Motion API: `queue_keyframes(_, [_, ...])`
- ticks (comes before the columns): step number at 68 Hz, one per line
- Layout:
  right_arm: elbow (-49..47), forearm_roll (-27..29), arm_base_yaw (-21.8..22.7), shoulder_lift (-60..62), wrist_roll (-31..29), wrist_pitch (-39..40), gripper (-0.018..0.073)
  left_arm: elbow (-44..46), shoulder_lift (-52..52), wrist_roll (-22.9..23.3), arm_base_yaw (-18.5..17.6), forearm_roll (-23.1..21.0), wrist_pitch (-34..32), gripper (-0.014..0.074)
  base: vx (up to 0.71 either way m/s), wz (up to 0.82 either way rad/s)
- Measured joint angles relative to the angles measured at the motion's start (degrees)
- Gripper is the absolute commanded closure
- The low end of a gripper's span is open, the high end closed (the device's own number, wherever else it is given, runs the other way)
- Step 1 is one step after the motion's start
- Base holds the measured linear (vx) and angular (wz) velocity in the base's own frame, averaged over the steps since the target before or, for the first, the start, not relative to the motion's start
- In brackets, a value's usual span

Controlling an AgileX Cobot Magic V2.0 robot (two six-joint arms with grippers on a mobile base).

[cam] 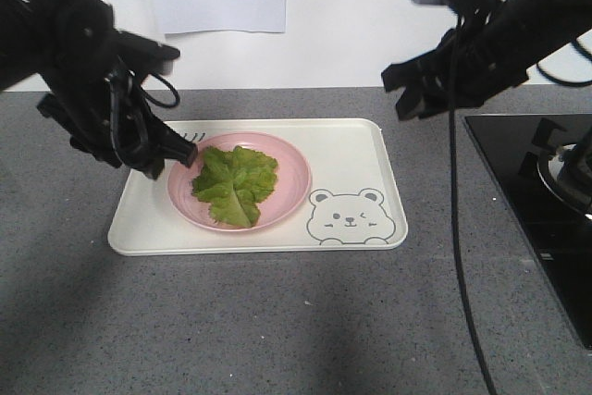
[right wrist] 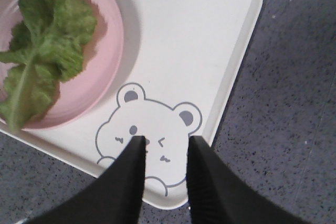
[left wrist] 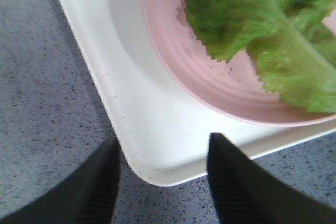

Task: Transfer vegetables to tray and serve
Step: 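Open both grippers and raise them away from the tray edges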

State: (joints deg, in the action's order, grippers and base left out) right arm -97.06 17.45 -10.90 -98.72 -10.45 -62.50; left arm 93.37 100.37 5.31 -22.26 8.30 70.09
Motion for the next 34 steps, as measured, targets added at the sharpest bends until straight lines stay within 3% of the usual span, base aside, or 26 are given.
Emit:
queue_keyframes(4, [0.0, 0.0, 0.0, 1.7, -0.7, 0.9, 0.0575, 0.0, -1.7, 0.0, 0.0, 0.0, -0.9, 0.0479, 0.00, 0.00])
queue_keyframes(11, [0.0, 0.0, 0.0, 4.4, -2.8, 2.2, 0.0568, 0.0, -5.1, 0.3, 0.0, 0.0, -3.1, 0.0606, 0.00, 0.00])
queue_keyframes(25, [0.5, 0.1, 0.0, 10.6, -6.5, 3.6, 0.0568, 0.0, -13.5, 0.5, 0.0, -1.0, -9.6, 0.0605, 0.00, 0.00])
queue_keyframes(34, [6.7, 1.3, 0.0, 17.7, -9.0, 8.2, 0.0568, -2.3, -20.1, 0.5, 0.0, -2.3, -16.3, 0.0605, 0.00, 0.00])
